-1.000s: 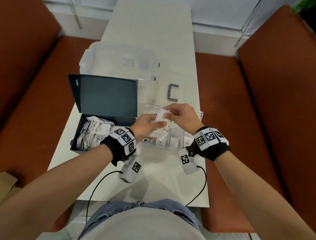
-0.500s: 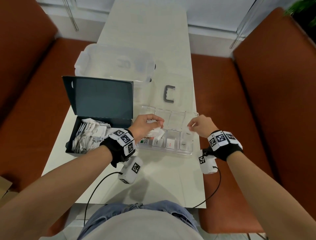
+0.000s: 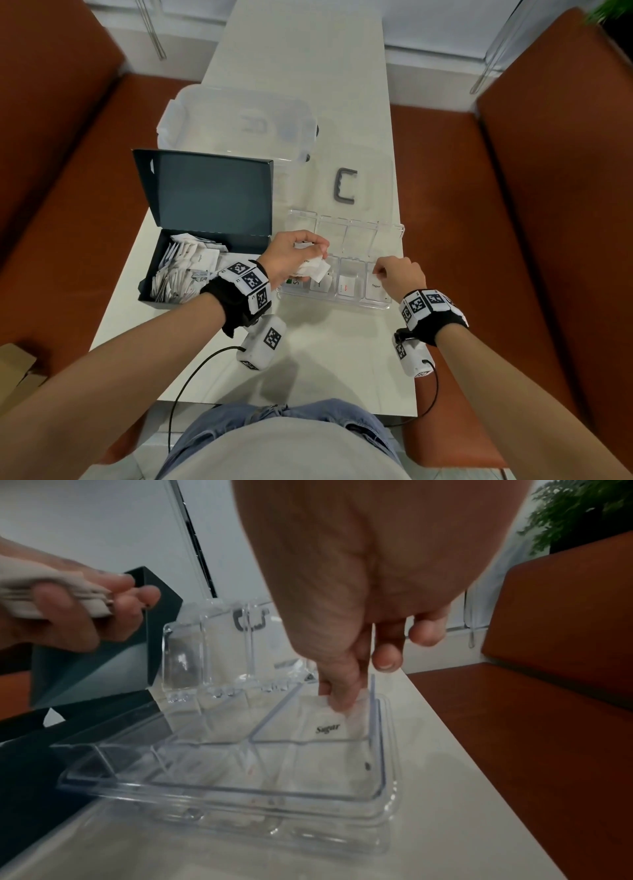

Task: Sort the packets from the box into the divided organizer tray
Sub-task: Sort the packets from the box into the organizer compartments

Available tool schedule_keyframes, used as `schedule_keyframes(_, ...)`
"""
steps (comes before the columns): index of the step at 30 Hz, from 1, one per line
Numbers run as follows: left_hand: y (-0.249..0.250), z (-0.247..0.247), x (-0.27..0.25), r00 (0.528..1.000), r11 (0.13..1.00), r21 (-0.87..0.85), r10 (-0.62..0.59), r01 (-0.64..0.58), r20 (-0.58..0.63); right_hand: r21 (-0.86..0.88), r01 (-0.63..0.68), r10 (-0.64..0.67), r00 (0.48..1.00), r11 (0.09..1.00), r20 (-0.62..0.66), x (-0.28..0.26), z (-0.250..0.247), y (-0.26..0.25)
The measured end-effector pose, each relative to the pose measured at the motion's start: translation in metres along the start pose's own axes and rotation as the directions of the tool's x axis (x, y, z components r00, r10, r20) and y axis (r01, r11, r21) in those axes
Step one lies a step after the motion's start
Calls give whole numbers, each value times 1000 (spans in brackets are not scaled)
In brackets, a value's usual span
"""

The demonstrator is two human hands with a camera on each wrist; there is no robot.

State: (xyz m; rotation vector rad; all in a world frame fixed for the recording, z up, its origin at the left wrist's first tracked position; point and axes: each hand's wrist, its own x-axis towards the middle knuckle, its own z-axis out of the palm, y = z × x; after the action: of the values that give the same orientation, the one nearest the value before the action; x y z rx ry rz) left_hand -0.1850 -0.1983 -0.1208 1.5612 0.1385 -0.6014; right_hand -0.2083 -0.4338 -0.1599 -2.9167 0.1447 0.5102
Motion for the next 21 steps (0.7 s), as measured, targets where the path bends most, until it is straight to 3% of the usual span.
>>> schedule_keyframes(8, -1, -2, 2, 1000, 1000, 7, 6, -6, 6, -8, 64, -65, 997, 998, -41, 1, 6, 10)
schedule_keyframes(11, -2, -2, 3, 1000, 1000, 11, 6, -6, 1, -120, 101, -107, 993, 988, -52, 2, 5, 10)
schedule_keyframes(16, -4, -1, 3, 1000, 1000, 17, 5, -5, 8, -335, 161, -151, 987, 928, 56, 2, 7, -2)
schedule_keyframes(21, -3, 0, 4, 1000, 1000, 14, -6, 6, 3, -359, 132, -119, 991, 924, 57, 4, 12, -4)
